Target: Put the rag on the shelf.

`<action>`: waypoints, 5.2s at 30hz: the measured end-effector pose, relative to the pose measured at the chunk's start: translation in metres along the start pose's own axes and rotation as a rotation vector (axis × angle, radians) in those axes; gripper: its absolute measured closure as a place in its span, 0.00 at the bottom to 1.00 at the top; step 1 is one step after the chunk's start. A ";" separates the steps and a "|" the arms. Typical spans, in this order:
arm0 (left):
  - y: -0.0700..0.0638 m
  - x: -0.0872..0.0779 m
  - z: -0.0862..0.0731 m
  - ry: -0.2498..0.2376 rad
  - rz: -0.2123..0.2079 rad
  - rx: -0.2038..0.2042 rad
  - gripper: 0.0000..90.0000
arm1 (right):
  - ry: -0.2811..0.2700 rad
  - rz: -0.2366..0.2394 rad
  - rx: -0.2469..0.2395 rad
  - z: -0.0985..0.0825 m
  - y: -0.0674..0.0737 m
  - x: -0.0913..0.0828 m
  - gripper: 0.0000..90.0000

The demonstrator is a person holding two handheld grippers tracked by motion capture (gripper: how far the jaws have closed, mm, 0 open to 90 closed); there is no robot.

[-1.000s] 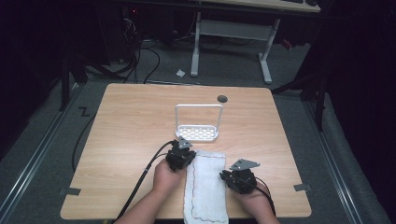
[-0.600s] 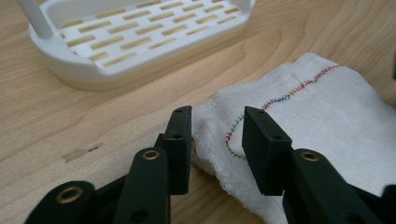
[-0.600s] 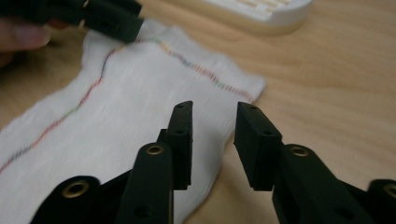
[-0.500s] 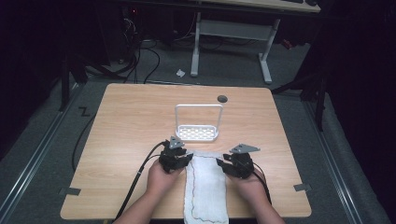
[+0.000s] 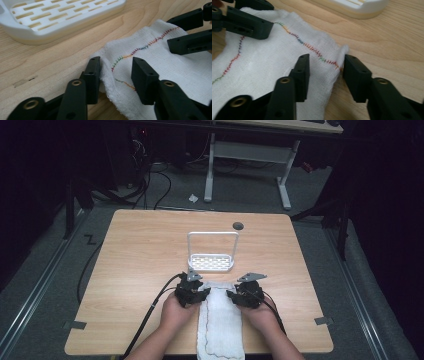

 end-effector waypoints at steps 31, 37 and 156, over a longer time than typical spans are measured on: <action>0.007 -0.054 0.046 -0.251 -0.050 -0.093 0.95 | -0.259 0.022 -0.071 0.032 0.022 -0.046 0.93; 0.010 -0.067 0.060 -0.297 -0.042 -0.084 0.95 | -0.307 -0.002 -0.109 0.053 0.028 -0.064 0.93; 0.115 -0.032 0.207 -0.344 0.091 -0.167 0.70 | -0.385 -0.057 0.000 0.232 -0.070 -0.051 0.68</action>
Point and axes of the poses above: each handheld gripper's, and its own axes: x roughly forward along the jaws, z roughly out of its top, y roughly to its left, the point moved 4 cm from there along x, roughly forward along the jaws, and after that the axes turned 14 degrees about z, right-handed, at the moved point
